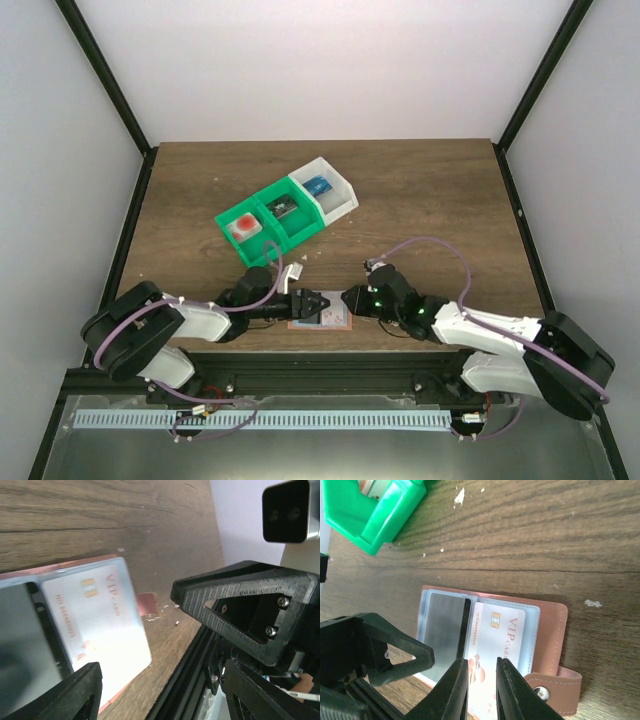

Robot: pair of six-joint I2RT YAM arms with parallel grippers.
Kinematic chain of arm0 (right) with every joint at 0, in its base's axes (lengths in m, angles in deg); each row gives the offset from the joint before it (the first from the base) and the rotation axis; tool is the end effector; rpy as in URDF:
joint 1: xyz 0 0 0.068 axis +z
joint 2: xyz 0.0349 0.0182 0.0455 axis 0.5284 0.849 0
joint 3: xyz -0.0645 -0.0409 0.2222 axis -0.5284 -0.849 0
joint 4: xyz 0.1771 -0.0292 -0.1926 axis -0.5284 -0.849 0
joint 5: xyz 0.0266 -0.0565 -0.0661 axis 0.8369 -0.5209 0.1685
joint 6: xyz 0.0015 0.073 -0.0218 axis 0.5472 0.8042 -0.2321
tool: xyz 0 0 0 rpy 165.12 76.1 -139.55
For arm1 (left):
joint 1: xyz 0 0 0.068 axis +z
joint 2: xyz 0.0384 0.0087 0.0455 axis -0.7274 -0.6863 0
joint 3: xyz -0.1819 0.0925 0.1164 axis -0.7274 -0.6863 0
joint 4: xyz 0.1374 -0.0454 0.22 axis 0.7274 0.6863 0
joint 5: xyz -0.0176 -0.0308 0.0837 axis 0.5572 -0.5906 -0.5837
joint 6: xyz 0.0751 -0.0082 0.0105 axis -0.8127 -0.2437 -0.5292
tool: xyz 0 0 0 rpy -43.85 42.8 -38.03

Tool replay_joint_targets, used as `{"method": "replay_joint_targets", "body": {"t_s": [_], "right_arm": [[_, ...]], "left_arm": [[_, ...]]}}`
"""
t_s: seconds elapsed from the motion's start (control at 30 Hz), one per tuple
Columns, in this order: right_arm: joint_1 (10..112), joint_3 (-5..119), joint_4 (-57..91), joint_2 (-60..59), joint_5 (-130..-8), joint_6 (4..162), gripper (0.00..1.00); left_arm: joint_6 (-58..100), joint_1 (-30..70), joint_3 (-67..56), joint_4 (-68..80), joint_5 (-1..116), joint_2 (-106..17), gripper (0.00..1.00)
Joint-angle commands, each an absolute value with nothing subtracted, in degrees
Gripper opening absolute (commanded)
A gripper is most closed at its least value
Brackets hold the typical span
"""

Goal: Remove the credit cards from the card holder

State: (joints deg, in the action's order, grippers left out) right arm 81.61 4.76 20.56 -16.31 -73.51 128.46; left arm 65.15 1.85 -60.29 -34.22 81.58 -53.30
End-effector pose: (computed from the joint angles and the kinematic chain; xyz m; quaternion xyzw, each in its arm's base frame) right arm 0.1643 0.1988 0.1109 0.0077 0.9011 0.3501 0.2555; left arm 0.1641 -0.2118 0.0778 0.0736 0.8209 -0.5459 0.1507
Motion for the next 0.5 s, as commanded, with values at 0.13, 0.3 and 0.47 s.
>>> {"method": "replay_joint_targets", "body": {"t_s": [0.13,0.3,0.47], "right_arm": [[82.2,7.3,22.8,-9.7,-70.7,127.0,0.17],[82.2,7.9,22.4,-6.4,-70.2,126.8,0.17],[82.2,7.8,22.1,-5.1,-71.0,126.5,0.17]], "left_arm": [[63.2,3.8,-62.1,-33.3,79.2,-54.0,0.66],[64.2,4.0,-63.1,-37.3,80.5,-56.4,0.64],[63.8,4.0,-62.6,-37.3,80.7,-57.8,0.62]]}}
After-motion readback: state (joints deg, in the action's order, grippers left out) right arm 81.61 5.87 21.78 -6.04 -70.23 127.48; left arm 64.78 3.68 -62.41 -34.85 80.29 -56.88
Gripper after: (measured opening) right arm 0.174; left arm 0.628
